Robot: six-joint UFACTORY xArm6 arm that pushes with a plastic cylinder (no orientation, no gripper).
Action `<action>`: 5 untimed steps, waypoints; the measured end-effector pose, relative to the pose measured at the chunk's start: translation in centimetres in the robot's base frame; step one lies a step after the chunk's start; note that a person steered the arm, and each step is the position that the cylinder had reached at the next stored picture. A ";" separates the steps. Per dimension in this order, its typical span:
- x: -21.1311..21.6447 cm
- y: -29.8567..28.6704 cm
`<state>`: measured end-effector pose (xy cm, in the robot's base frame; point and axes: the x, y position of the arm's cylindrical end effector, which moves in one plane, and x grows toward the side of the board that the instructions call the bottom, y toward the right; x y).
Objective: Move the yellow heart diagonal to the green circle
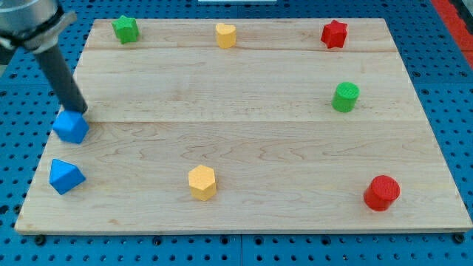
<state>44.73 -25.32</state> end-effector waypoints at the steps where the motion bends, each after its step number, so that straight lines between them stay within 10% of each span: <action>1: -0.8 1.4; 5: -25.3 23.4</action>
<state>19.42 -1.88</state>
